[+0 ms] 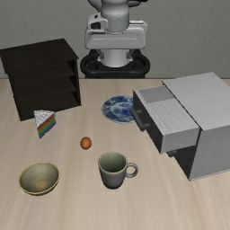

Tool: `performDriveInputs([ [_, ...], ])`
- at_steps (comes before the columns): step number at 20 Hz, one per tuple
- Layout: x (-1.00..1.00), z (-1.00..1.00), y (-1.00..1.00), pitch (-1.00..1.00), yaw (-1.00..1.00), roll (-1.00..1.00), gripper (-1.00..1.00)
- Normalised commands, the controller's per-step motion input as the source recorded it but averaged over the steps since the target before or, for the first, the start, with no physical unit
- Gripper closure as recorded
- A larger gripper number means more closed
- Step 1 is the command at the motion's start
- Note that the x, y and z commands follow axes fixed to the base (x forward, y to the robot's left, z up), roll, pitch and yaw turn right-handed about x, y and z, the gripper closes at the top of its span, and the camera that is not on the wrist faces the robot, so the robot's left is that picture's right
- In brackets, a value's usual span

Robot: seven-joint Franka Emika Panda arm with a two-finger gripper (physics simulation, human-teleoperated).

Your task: Pick up the cake and place it on the plate

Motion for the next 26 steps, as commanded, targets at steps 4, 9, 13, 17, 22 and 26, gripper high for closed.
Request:
performDriveInputs([
  [4, 0.00, 0.00, -1.00, 0.00, 0.00, 0.00, -1.00],
  [9, 0.00, 0.00, -1.00, 0.00, 0.00, 0.00, -1.00],
  [13, 0.00, 0.00, -1.00, 0.00, 0.00, 0.00, -1.00],
  [17, 0.25, 0.00, -0.75, 0.00, 0.00, 0.00, -1.00],
  [22, 1.00, 0.00, 0.00, 0.00, 0.00, 0.00, -1.00],
  [26, 0.25, 0.00, -0.75, 0.00, 0.00, 0.00, -1.00],
])
